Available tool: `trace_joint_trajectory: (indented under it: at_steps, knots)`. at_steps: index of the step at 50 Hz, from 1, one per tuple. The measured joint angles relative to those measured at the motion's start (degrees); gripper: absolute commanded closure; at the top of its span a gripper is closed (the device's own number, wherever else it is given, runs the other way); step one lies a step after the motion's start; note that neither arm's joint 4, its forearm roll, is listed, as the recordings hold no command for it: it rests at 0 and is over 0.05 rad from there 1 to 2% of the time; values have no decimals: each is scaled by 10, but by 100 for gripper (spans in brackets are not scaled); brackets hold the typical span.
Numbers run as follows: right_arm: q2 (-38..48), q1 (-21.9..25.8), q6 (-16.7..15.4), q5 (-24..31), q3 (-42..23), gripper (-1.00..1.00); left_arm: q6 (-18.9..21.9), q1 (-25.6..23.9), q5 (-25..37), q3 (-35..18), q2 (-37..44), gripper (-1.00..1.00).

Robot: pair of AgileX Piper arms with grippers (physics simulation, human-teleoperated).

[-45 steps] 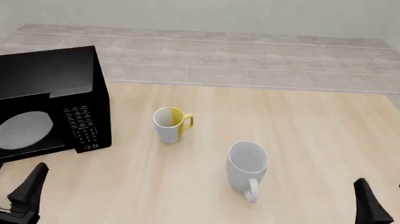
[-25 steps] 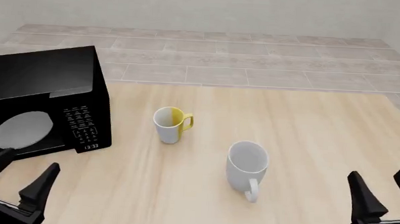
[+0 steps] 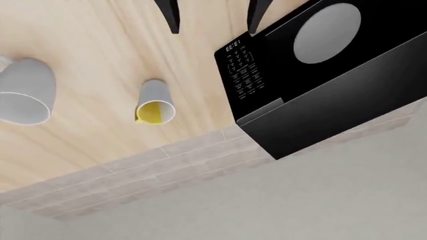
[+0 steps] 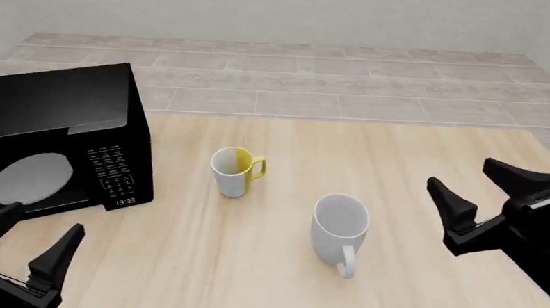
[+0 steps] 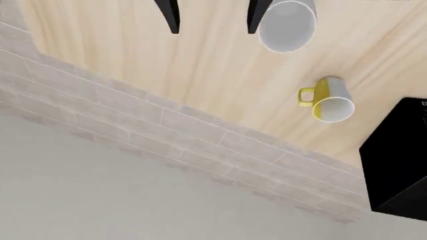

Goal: Put the yellow and white mug to the front of the white mug.

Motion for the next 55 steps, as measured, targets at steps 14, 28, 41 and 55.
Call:
trace_joint_trajectory:
  at_steps: [14,28,41,55]
  knots:
    - [160,42,-41,82,-156,-100,1,-1,1,-1,1,-100]
    - [300,85,-84,160,-289,-100,1,-1,1,-1,1,-100]
    - [410,112,-129,232,-407,-100,1,-1,1,-1,1,-100]
    - [510,132,-179,289,-507,-100,1,-1,1,-1,1,-100]
